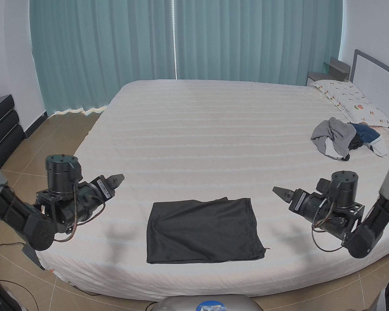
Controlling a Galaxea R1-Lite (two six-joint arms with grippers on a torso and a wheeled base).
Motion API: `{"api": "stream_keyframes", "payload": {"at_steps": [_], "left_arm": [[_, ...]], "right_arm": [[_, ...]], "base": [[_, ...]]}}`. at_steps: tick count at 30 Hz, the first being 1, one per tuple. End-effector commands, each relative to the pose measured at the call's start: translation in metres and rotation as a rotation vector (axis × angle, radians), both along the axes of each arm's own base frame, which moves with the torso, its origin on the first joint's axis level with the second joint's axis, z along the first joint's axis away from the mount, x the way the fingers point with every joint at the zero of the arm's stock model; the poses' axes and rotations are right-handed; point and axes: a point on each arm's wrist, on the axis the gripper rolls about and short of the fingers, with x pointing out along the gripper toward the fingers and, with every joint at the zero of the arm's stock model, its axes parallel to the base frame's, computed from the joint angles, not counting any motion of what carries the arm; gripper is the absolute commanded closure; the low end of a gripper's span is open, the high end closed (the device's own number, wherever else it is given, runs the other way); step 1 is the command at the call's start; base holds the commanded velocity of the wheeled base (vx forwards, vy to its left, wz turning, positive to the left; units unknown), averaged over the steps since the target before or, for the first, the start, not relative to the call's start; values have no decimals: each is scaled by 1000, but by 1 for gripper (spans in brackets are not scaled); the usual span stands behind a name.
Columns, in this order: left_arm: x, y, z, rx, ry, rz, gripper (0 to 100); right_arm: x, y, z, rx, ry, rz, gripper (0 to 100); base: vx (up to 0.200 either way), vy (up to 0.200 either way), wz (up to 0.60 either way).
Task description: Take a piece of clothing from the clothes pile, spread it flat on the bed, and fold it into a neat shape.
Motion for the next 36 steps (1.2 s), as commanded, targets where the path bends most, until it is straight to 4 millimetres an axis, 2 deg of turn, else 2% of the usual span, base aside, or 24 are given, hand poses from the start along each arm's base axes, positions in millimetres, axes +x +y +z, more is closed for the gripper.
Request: {"api": "stream_keyframes", "payload": {"at_steps": [1, 3, 7, 8, 9, 12, 13, 14, 15, 16, 18, 21, 27, 34, 36], "left_arm": [[-84, 28, 70, 136, -261, 45, 0], [-98, 33, 81, 191, -297, 42, 0], [-140, 46, 98, 286, -334, 62, 0], [-140, 46, 98, 286, -334, 62, 0], [-165, 53, 106, 332, -350, 64, 0], [-194, 61, 110, 380, -355, 73, 0], [-199, 62, 111, 383, -358, 76, 0], [-214, 66, 112, 393, -364, 86, 0], [-215, 67, 112, 393, -364, 87, 0], [-230, 71, 113, 412, -367, 112, 0], [-238, 74, 112, 438, -355, 129, 0], [-268, 83, 103, 523, -331, 186, 0], [-300, 87, 91, 583, -350, 303, 0], [-330, 86, 79, 673, -429, 358, 0], [-337, 86, 68, 691, -450, 385, 0]], "right_arm": [[-107, -41, 84, -134, -211, 24, 0], [-131, -51, 96, -191, -243, 30, 0], [-184, -73, 116, -288, -297, 24, 0], [-184, -73, 116, -288, -297, 24, 0], [-212, -83, 119, -331, -310, 10, 0], [-240, -94, 120, -369, -316, -39, 0], [-244, -95, 119, -374, -316, -47, 0], [-257, -98, 118, -398, -327, -78, 0], [-258, -99, 118, -401, -327, -81, 0], [-271, -101, 115, -447, -331, -110, 0], [-279, -102, 112, -488, -323, -127, 0], [-310, -105, 107, -561, -322, -148, 0], [-335, -106, 90, -587, -312, -151, 0], [-339, -101, 74, -604, -298, -249, 0], [-340, -102, 66, -616, -297, -275, 0]], "base": [[0, 0, 0], [0, 0, 0], [0, 0, 0], [0, 0, 0], [0, 0, 0], [0, 0, 0], [0, 0, 0], [0, 0, 0], [0, 0, 0], [0, 0, 0], [0, 0, 0], [0, 0, 0], [0, 0, 0], [0, 0, 0], [0, 0, 0]]}}
